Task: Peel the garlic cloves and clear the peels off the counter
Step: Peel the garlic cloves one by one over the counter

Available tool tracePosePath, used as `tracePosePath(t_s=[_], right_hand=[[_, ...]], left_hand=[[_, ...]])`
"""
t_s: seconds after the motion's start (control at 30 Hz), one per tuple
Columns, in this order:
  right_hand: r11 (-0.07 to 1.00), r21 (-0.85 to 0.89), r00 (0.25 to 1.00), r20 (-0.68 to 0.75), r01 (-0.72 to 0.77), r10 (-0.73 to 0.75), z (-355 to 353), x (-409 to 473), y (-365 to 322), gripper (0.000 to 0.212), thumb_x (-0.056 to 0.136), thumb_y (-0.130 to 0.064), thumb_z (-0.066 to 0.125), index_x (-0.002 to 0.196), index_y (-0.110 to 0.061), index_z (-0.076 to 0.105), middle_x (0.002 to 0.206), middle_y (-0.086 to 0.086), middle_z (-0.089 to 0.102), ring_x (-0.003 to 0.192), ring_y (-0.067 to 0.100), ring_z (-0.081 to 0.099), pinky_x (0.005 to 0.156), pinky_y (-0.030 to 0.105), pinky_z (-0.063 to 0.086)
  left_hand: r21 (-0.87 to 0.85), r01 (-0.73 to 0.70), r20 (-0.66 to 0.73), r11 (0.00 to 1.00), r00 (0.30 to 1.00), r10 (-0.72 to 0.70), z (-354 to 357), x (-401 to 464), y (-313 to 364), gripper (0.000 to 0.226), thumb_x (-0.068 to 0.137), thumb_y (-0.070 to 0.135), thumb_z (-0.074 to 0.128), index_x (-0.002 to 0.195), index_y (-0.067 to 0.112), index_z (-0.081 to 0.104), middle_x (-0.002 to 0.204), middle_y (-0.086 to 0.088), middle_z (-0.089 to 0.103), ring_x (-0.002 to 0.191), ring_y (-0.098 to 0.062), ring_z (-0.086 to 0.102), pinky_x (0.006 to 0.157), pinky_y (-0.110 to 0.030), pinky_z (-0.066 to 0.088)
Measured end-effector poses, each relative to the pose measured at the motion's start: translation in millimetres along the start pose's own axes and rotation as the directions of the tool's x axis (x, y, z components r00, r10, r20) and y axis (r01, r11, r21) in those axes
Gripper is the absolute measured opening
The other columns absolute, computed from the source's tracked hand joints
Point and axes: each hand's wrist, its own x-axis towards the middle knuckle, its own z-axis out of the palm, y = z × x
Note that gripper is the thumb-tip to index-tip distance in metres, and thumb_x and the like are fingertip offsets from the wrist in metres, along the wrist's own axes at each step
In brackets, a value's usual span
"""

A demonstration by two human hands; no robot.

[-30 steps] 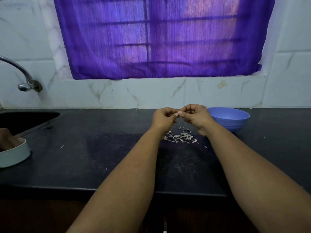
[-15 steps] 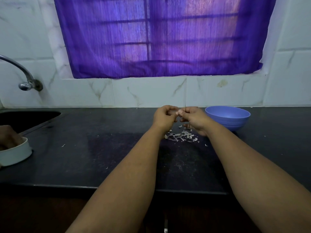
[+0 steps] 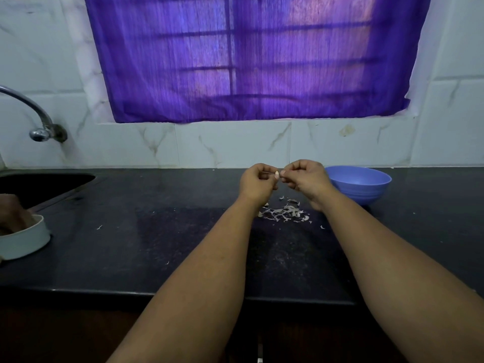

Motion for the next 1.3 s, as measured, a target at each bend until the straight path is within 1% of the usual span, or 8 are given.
tracePosePath(t_s=[0.13, 0.27, 0.47, 0.53, 0.73, 0.83, 1.17, 1.3], right_hand=[[0.986, -0.140, 0.992, -0.072, 0.088, -0.099, -3.8, -0.7, 0.3, 0.029, 0.074, -0.009, 0.078, 0.094, -0.020, 0.059, 0.073, 0.004, 0.073, 0.071, 0.016, 0.066, 0.069, 0.030, 0.054], [0.936, -0.298, 0.974, -0.064, 0.190, -0.218, -2.3, -3.4, 1.7, 0.038, 0.072, -0.022, 0.080, 0.100, -0.024, 0.055, 0.074, -0.005, 0.074, 0.071, 0.006, 0.065, 0.062, 0.021, 0.045], [0.869, -0.421, 0.945, -0.075, 0.259, -0.318, -0.5, -2.1, 0.7, 0.035, 0.072, -0.021, 0.079, 0.097, -0.023, 0.055, 0.070, -0.006, 0.072, 0.069, -0.002, 0.064, 0.061, 0.013, 0.042], [0.855, -0.440, 0.940, -0.066, 0.274, -0.335, 0.2, -1.6, 0.1, 0.034, 0.072, -0.020, 0.079, 0.096, -0.023, 0.054, 0.069, -0.006, 0.072, 0.069, -0.001, 0.064, 0.062, 0.011, 0.042], [0.822, -0.473, 0.927, -0.028, 0.317, -0.373, 1.7, -2.1, -0.7, 0.035, 0.072, -0.016, 0.077, 0.094, -0.025, 0.051, 0.067, -0.004, 0.071, 0.070, 0.009, 0.068, 0.071, 0.030, 0.055], [0.803, -0.495, 0.921, -0.010, 0.333, -0.389, 2.3, -1.5, 0.6, 0.035, 0.072, -0.015, 0.077, 0.092, -0.024, 0.050, 0.068, -0.004, 0.071, 0.068, 0.012, 0.068, 0.072, 0.037, 0.057], [0.851, -0.426, 0.936, -0.023, 0.308, -0.350, -0.1, 2.3, 3.8, 0.031, 0.077, -0.017, 0.074, 0.100, -0.022, 0.054, 0.073, -0.006, 0.072, 0.076, 0.011, 0.068, 0.072, 0.024, 0.051], [0.865, -0.407, 0.946, -0.006, 0.293, -0.323, -1.8, 3.6, 4.3, 0.033, 0.078, -0.020, 0.075, 0.107, -0.023, 0.059, 0.071, -0.007, 0.073, 0.080, 0.007, 0.069, 0.078, 0.023, 0.052]], left_hand=[[-0.094, 0.008, -0.011, 0.996, 1.000, -0.009, 0.0, -0.4, 1.4, 0.006, 0.089, -0.001, 0.063, 0.090, 0.004, 0.064, 0.076, -0.006, 0.066, 0.061, -0.006, 0.065, 0.060, -0.014, 0.051], [-0.121, -0.006, -0.016, 0.993, 1.000, 0.004, -0.6, -1.4, 3.4, 0.005, 0.087, -0.003, 0.064, 0.089, 0.002, 0.065, 0.073, -0.006, 0.067, 0.064, -0.007, 0.066, 0.060, -0.012, 0.052], [0.003, -0.055, -0.055, 0.998, 0.997, 0.055, -0.6, 1.3, 1.7, 0.006, 0.085, 0.001, 0.067, 0.091, 0.000, 0.069, 0.070, -0.005, 0.068, 0.067, -0.012, 0.067, 0.067, -0.019, 0.054], [0.014, -0.064, -0.059, 0.998, 0.996, 0.064, -0.9, 1.3, 1.6, 0.008, 0.085, 0.000, 0.067, 0.092, -0.003, 0.069, 0.071, -0.006, 0.068, 0.066, -0.011, 0.067, 0.067, -0.019, 0.055], [0.015, -0.051, -0.068, 0.999, 0.996, 0.052, -1.7, 1.7, 0.6, 0.012, 0.084, 0.000, 0.067, 0.095, -0.006, 0.070, 0.086, -0.017, 0.073, 0.081, -0.023, 0.072, 0.078, -0.029, 0.059], [0.018, -0.046, -0.061, 0.999, 0.997, 0.047, -2.9, 1.5, -0.2, 0.014, 0.085, 0.000, 0.067, 0.097, -0.006, 0.069, 0.086, -0.017, 0.072, 0.080, -0.020, 0.072, 0.077, -0.026, 0.059], [-0.074, -0.026, -0.032, 0.997, 0.999, 0.024, -1.9, -1.8, 2.3, 0.012, 0.086, -0.002, 0.066, 0.098, -0.004, 0.067, 0.077, -0.007, 0.067, 0.071, -0.012, 0.067, 0.074, -0.018, 0.056], [0.016, -0.049, -0.037, 0.999, 0.998, 0.049, -2.0, 0.6, 0.7, 0.009, 0.087, 0.002, 0.066, 0.093, 0.007, 0.070, 0.082, -0.006, 0.070, 0.080, -0.016, 0.067, 0.085, -0.032, 0.057]])
